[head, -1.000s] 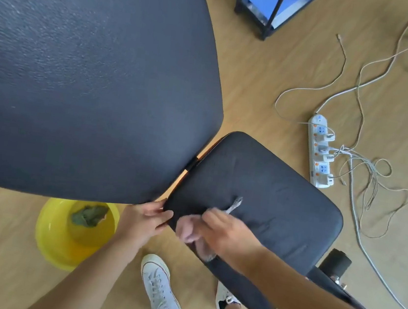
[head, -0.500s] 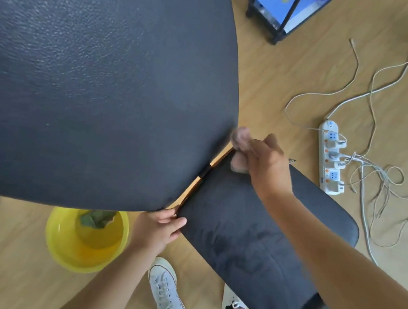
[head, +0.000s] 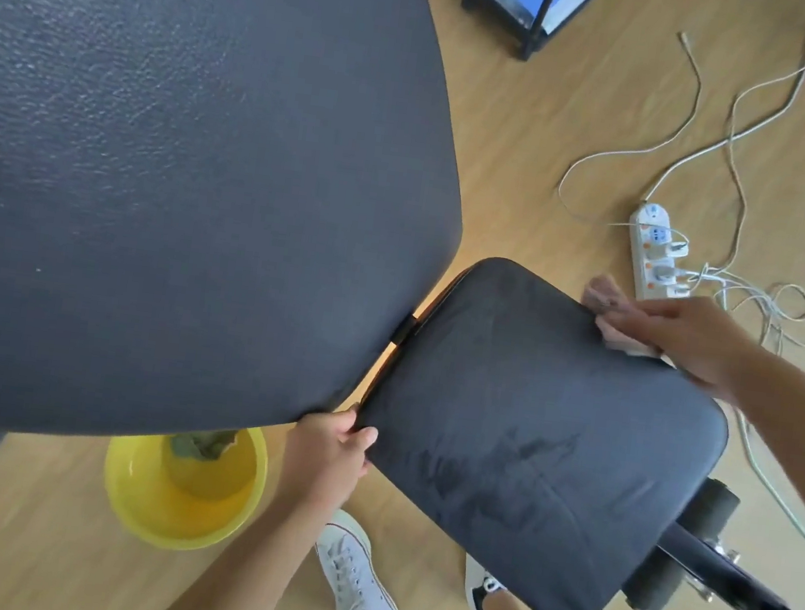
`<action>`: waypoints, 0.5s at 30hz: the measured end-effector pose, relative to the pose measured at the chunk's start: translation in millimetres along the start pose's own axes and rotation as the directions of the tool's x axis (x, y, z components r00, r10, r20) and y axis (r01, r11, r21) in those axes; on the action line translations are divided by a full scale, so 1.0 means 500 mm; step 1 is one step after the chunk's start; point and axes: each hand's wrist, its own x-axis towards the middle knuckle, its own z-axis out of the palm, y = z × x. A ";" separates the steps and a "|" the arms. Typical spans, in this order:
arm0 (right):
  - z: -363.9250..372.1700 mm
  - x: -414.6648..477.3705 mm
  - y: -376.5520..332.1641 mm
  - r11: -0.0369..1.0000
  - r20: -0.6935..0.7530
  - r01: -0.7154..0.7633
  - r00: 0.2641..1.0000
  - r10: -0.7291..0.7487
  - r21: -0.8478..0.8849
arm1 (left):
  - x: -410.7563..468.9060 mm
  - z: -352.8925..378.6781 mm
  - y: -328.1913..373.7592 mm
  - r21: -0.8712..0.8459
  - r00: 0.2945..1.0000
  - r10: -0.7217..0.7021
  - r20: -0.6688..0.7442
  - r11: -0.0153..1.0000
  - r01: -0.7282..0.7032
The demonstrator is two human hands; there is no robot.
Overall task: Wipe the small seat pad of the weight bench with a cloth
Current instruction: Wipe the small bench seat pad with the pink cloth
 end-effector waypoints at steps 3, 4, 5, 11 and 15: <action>0.090 0.048 -0.115 0.983 0.123 0.181 0.976 -0.178 -0.019 | -0.003 -0.001 0.003 0.006 1.000 -0.026 -0.002 1.000 0.026; 0.123 0.067 -0.153 0.972 0.144 0.233 0.964 -0.225 -0.043 | -0.007 -0.002 0.005 0.016 1.000 -0.025 -0.002 1.000 0.025; 0.145 0.087 -0.174 0.957 0.166 0.272 0.953 -0.254 -0.097 | -0.009 -0.003 0.007 0.022 1.000 -0.027 -0.003 0.999 0.027; -0.008 0.043 -0.033 0.942 0.148 0.146 0.983 -0.105 -0.301 | 0.001 -0.003 -0.003 0.004 0.998 -0.056 0.002 0.998 0.056; -0.106 -0.023 0.069 0.944 0.066 0.006 0.998 0.017 -0.330 | 0.002 -0.003 -0.008 -0.004 0.999 -0.040 0.012 0.999 0.040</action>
